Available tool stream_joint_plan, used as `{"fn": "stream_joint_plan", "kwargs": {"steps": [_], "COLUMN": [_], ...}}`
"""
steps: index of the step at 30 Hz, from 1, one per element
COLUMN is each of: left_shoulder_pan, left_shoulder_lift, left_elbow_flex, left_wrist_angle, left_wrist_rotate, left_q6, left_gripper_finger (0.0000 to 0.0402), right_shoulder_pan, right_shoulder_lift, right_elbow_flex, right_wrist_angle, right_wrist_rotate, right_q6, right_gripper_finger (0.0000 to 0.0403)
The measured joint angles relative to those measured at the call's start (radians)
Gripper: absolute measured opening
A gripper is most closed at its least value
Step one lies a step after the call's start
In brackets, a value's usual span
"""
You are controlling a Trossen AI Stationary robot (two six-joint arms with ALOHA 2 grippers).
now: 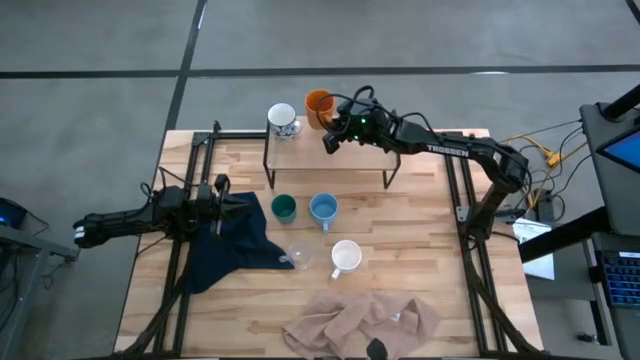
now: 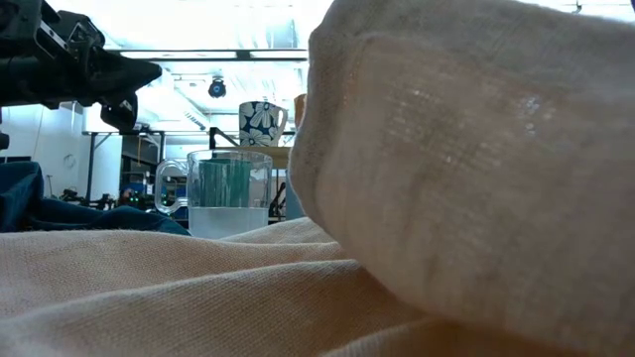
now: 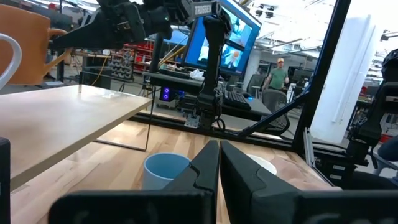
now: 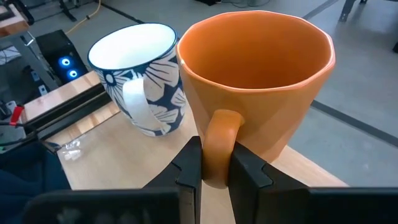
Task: Stack small to large cups/mugs on shelf
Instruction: Put the orange mug on the shelf
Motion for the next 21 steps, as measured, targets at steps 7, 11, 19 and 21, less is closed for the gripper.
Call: {"fn": "stream_joint_plan", "kwargs": {"steps": [7,11,19,21], "left_shoulder_pan": [0.0,0.0,0.0,0.0], "left_shoulder_lift": [0.002,0.003,0.003,0.003], "left_elbow_flex": [0.0,0.0,0.0,0.0], "left_wrist_angle": [0.0,0.0,0.0,0.0], "left_wrist_rotate": [0.0,0.0,0.0,0.0], "left_q6": [0.0,0.0,0.0,0.0], "left_gripper_finger": [0.0,0.0,0.0,0.0], "right_shoulder_pan": [-0.005,-0.005,-0.005,-0.005], "right_shoulder_lift": [0.009,0.009,0.009,0.009], "right_elbow_flex": [0.0,0.0,0.0,0.0], "right_wrist_angle": [0.024,0.029,0.028,0.028], "right_wrist_rotate": [-0.019,-0.021,-0.041,-0.043], "right_q6": [0.005,0.005,0.005,0.005], "right_gripper_finger": [0.0041,0.0041,0.0041,0.0041]}}
